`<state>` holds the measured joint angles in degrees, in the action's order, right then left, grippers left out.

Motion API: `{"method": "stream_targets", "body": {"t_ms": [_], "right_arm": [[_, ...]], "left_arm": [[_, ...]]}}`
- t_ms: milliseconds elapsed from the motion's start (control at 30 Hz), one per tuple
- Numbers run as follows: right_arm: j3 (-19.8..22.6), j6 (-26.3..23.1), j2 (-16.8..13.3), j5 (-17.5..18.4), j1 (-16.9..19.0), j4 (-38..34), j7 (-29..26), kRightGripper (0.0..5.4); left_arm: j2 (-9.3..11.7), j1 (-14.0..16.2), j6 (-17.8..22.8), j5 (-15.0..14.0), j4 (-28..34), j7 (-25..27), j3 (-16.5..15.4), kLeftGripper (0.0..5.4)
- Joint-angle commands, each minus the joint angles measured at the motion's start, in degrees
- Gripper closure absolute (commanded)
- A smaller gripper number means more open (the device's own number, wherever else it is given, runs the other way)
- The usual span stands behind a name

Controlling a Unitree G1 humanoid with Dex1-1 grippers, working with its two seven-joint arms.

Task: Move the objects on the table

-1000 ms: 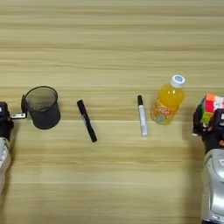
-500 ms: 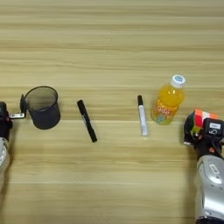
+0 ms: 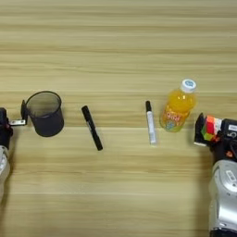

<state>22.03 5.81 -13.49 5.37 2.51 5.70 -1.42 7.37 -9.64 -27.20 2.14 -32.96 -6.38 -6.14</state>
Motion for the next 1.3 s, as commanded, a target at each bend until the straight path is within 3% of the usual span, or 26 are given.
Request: {"method": "stream_targets", "body": {"t_ms": [33, 300, 500, 600, 833, 1033, 1167, 1300], "right_arm": [[1.0, 0.9, -0.3, 0.8, 0.1, -2.4, 0.8, 0.02], [1.9, 1.7, -0.3, 1.2, -0.1, -2.9, 1.9, 0.02], [1.9, 1.5, 0.0, 1.2, 0.0, -3.2, 2.4, 0.02], [2.3, 1.8, -0.2, 1.4, -0.2, -2.5, 2.5, 0.02], [3.3, 2.0, -0.5, 1.7, -0.9, -0.9, 2.8, 0.02], [3.7, 1.9, -0.5, 2.4, -1.8, 0.4, 3.0, 0.02], [3.8, 2.1, -0.6, 2.4, -2.1, 0.8, 3.1, 0.02], [3.8, 2.2, -0.5, 2.4, -2.2, 0.9, 3.3, 0.02]], "left_arm": [[0.2, 0.9, 0.9, 0.0, 1.2, 0.3, -0.2, 0.0], [0.3, 1.3, 1.2, 0.0, 1.9, 0.4, -0.6, 0.0], [1.6, 2.5, 1.5, -0.6, 3.3, -0.2, -2.3, 0.0], [1.7, 5.0, 2.2, -0.8, 7.1, 0.2, -3.0, 0.0], [0.1, 15.6, 4.5, -0.5, 20.0, 2.2, -1.6, 0.0], [-0.9, 23.3, 6.0, -0.1, 27.0, 4.1, 0.0, 0.0], [-2.3, 25.9, 6.1, 1.0, 28.6, 5.1, 2.9, 0.0], [-3.0, 25.9, 6.1, 1.0, 28.5, 7.3, 6.2, 0.0]]}}
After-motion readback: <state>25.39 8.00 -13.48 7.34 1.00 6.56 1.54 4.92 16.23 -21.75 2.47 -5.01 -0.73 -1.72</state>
